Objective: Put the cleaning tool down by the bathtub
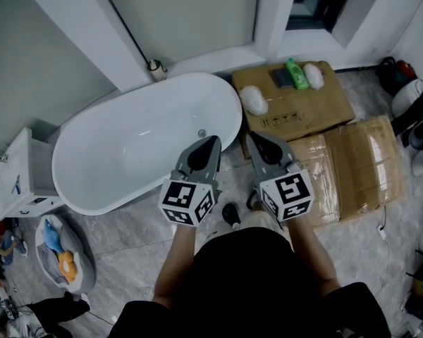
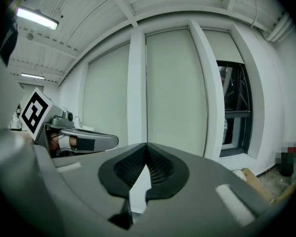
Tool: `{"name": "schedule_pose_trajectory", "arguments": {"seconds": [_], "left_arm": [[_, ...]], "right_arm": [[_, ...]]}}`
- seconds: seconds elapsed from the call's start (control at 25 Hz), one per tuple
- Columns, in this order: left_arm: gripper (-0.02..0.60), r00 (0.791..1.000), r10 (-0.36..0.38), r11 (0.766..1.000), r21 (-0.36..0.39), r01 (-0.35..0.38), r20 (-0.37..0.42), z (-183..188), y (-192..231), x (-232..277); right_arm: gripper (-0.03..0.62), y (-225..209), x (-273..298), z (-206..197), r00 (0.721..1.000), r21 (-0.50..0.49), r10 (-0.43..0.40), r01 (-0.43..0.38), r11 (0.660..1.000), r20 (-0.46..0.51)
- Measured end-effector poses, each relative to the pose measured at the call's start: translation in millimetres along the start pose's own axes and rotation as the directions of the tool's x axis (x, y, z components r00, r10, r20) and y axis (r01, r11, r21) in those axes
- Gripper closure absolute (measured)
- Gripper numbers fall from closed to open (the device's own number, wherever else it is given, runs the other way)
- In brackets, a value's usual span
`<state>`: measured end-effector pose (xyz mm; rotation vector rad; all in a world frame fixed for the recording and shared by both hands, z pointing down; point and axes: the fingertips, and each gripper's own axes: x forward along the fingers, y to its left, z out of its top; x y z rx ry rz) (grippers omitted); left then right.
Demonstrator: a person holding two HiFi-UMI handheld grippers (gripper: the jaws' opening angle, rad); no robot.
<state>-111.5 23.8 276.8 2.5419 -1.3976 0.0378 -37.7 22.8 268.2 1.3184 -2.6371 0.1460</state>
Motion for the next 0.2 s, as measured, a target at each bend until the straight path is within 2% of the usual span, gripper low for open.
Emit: {"name": "schedule_pose_trajectory", "arguments": {"seconds": [0.2], "left_arm": [[0.583,1.000,-0.002,1.000,0.004,0.002,-0.002,-1.0,-1.8,4.7]], "right_arm": [[0.588,-4.3,0.2,-2.8,1.000,-0.009,-0.004,0.004,1.000,-0.003]]}}
